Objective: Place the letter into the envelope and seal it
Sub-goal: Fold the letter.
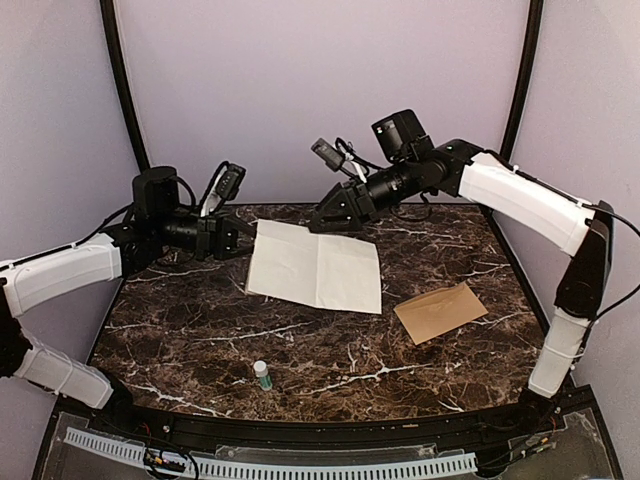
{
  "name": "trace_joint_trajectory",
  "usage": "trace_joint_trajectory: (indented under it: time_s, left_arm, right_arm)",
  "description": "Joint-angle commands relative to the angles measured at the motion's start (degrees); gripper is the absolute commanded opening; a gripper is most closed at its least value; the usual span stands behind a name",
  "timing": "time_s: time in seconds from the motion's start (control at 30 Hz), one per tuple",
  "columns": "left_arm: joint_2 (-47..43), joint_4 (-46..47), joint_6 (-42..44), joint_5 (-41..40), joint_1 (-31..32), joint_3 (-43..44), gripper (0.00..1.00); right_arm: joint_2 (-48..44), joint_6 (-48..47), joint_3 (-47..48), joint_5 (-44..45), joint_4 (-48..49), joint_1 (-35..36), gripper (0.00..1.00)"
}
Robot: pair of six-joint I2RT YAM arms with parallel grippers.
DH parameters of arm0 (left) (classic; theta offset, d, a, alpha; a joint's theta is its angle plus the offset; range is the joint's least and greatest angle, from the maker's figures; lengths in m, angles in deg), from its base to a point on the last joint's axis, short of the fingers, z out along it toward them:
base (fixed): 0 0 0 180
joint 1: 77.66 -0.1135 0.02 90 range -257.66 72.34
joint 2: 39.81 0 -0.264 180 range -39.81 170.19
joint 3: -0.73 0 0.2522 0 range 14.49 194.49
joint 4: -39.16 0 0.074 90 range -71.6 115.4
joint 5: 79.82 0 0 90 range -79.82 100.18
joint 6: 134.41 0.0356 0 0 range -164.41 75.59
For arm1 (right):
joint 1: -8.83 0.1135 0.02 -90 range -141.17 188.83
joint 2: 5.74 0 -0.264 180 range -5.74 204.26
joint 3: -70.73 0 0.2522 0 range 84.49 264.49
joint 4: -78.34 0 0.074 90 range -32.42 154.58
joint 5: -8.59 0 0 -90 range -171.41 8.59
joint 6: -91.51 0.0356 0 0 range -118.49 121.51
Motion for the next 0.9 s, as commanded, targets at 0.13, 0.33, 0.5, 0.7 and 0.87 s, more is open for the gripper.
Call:
trace_joint_trajectory:
  time_s: [0.13, 0.33, 0.5, 0.7, 0.87]
  left_arm:
    - [1.35, -2.55, 2.07, 2.86, 1.85, 3.37, 0.0]
    - [1.98, -3.43, 2.56, 3.15, 2.43, 4.15, 0.0]
    - [2.06, -3.53, 2.51, 3.11, 2.53, 4.31, 0.0]
    - [2.2, -2.4, 1.89, 3.55, 2.71, 4.41, 0.0]
    - [2.25, -2.3, 1.83, 3.56, 2.88, 4.4, 0.0]
  right_arm:
    - [1.12, -5.01, 2.53, -4.48, -6.44, 1.8, 0.62]
    - [1.41, -7.17, 2.32, -4.92, -9.57, 2.02, 0.46]
    - [0.92, -8.1, 1.98, -5.82, -10.63, 2.18, 0.31]
    - [0.25, -8.27, 1.7, -7.65, -9.93, 2.2, 0.17]
    - [-0.1, -8.22, 1.18, -8.46, -9.32, 2.2, 0.1]
